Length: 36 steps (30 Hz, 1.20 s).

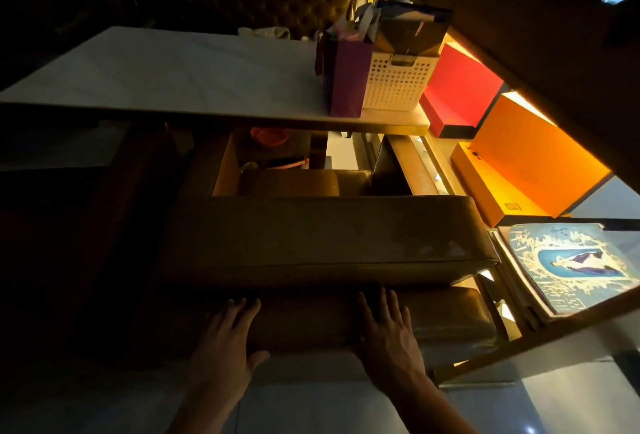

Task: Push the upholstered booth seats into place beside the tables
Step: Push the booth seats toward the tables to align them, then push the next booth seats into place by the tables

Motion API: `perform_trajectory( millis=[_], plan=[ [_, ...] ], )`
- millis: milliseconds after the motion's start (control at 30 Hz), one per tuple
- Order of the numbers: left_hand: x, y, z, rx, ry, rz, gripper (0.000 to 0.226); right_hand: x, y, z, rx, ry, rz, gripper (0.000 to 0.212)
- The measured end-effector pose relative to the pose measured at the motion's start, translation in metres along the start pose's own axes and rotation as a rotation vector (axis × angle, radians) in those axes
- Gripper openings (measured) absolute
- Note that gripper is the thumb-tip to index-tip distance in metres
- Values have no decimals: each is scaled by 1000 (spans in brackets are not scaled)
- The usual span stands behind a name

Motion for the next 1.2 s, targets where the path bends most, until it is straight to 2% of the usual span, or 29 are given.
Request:
perform_trajectory(
  millis=[167,300,467,567,733,1000,1200],
  plan=[
    [-1,0,-1,30,-37,-3,87,-1,1,-3,15,-17,-7,90],
    [0,0,12,29,-134,-26,79,-5,-3,4,10,-88,-47,93],
    [24,-24,36,48,-188,-4,75,5,-43,24,-68,-91,-8,90],
    [48,-49,57,50,-184,-2,79,24,-93,24,-85,-119,67,90],
    [92,-119,102,96,-120,3,84,58,-185,25,-75,-165,82,93],
    [163,-274,185,109,-44,-6,86,125,-369,26,-111,-98,108,92],
    [199,-391,217,115,3,21,87,149,-501,1,-161,-90,136,91]
  ],
)
Point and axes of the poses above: each hand's wrist, its own x-axis away from the middle knuckle, its own z-axis out of the back of the hand, y = z × x, the point moved 6 cm from there along -x, towards the middle knuckle, and after that the axes turned 8 degrees about -x, right-handed, at the moved point
